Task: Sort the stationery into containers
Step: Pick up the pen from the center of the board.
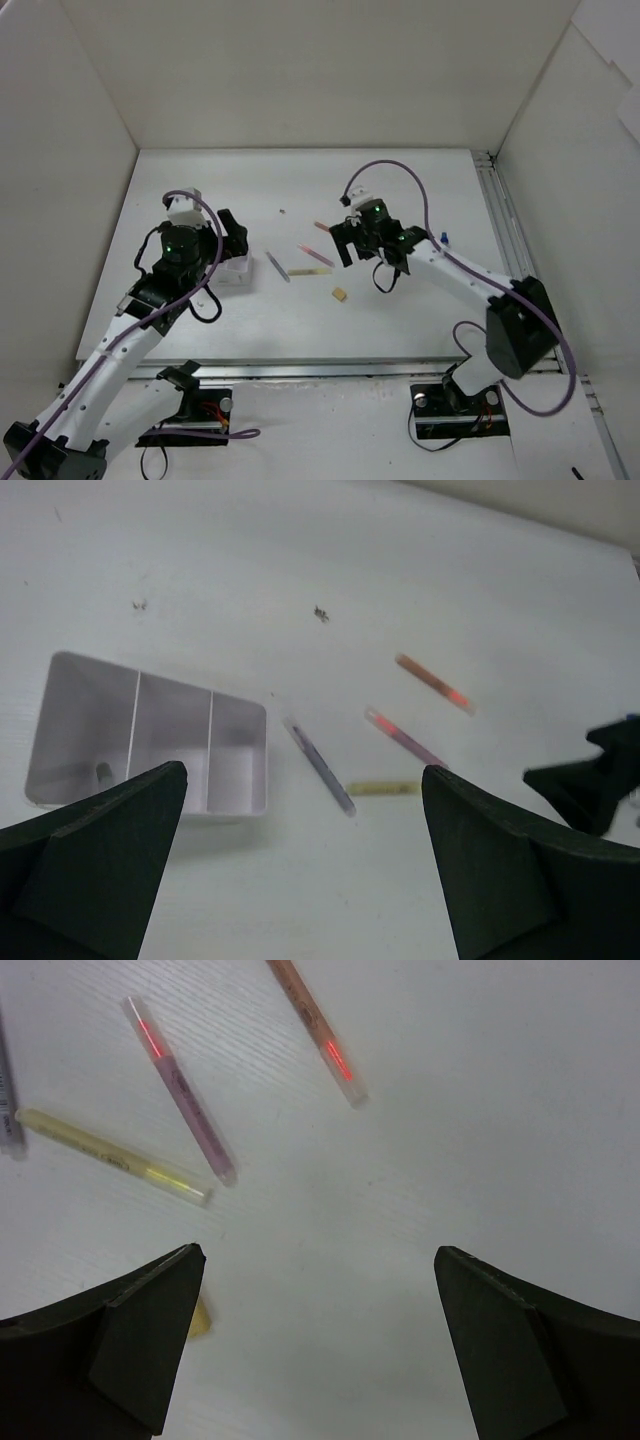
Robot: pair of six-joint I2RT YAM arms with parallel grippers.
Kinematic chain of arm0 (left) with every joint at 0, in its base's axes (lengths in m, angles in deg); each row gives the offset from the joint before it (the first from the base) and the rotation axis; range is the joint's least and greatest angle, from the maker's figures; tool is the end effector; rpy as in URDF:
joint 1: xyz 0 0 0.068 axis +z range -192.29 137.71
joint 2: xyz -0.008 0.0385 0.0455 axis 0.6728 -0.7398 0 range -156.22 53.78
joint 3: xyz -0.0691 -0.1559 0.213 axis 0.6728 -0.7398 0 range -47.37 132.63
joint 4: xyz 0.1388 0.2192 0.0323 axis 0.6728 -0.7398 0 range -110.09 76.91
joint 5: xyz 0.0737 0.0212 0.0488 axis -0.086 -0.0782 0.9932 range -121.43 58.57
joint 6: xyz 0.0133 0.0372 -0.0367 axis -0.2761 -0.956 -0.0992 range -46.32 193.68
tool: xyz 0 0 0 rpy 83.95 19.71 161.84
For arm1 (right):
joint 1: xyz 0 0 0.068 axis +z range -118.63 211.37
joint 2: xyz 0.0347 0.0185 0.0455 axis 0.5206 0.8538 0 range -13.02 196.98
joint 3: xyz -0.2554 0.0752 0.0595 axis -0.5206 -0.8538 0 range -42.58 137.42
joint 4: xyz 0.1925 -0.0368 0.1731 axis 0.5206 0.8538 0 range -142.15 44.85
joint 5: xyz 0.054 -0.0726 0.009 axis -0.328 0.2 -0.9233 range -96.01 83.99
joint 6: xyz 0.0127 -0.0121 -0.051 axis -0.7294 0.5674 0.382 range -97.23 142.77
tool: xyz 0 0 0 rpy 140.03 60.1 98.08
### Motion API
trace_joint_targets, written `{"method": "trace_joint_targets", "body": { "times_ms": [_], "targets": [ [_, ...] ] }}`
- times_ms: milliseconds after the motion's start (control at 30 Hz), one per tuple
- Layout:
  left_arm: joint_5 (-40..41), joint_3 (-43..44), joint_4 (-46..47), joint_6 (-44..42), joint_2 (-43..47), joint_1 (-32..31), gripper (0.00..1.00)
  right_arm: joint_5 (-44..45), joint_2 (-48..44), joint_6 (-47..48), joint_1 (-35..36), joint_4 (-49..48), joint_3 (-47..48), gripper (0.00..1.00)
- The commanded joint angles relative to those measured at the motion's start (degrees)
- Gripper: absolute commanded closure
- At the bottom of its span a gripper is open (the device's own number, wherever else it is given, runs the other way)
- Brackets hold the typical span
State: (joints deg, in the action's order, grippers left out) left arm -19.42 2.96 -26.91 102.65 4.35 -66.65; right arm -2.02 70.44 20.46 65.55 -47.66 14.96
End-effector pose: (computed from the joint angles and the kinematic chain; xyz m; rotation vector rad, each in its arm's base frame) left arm 0.1837 -0.0752 0.3536 -0.2243 1.8028 -0.4770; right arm 0.2753 0.1840 0.2673 -0.5400 2.0452 0.3090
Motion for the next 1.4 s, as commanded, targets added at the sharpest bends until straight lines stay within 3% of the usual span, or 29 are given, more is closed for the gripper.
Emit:
{"method": "trace_joint_targets", "body": {
  "times_ms": [0, 133, 333, 433, 700, 867, 900, 967, 1000, 1067, 1100, 1367],
  "targets": [
    [-8.8, -1.7, -2.4, 0.0, 4.9, -0.2, 0.0, -5.5, 9.7, 7.1, 0.2, -3.4, 9.1, 0.02],
    [-5.6, -4.1, -5.4, 0.3, 9.6, -0.8, 0.0, -7.2, 19.5, 5.7, -2.3, -2.8, 16.5, 0.02],
    [-3.5, -5.4, -7.7, -0.5, 14.5, -0.8, 0.0, -20.8, 30.9, 3.2, -6.6, -1.9, 25.3, 0.03],
    [-1.9, -5.1, -8.9, -0.6, 15.2, -0.8, 0.0, -23.1, 34.6, 3.4, -7.5, -0.7, 28.1, 0.04],
    [0.6, -4.5, -9.5, -1.5, 15.4, -0.8, 0.0, -14.3, 39.7, 2.6, -7.5, 0.7, 30.3, 0.07],
    [2.1, -4.5, -9.8, -1.5, 15.4, -0.8, 0.0, -8.5, 40.8, 3.7, -5.4, 2.1, 30.4, 0.26],
    [2.7, -4.5, -9.8, -1.5, 15.3, -0.8, 0.0, -6.9, 40.7, 4.0, -4.0, 2.4, 30.2, 0.37],
    [3.0, -4.4, -9.8, -1.5, 15.2, -0.8, 0.0, -0.6, 40.6, 5.3, -2.5, 2.5, 29.7, 0.46],
    [3.2, -4.4, -9.6, -1.5, 15.1, -0.8, 0.0, 2.2, 40.5, 5.6, -1.1, 2.7, 29.6, 0.56],
    [3.3, -4.3, -9.6, -1.5, 14.8, -0.8, 0.0, 3.7, 39.9, 5.9, -0.1, 2.9, 28.9, 0.65],
    [3.2, -4.2, -9.6, -1.6, 14.7, -0.8, 0.0, 4.4, 39.4, 5.9, 0.5, 3.0, 28.5, 0.74],
    [1.4, -2.8, -9.0, -2.4, 12.9, -0.8, 0.0, 4.0, 31.6, 7.6, 1.0, 3.0, 25.8, 0.93]
  ]
}}
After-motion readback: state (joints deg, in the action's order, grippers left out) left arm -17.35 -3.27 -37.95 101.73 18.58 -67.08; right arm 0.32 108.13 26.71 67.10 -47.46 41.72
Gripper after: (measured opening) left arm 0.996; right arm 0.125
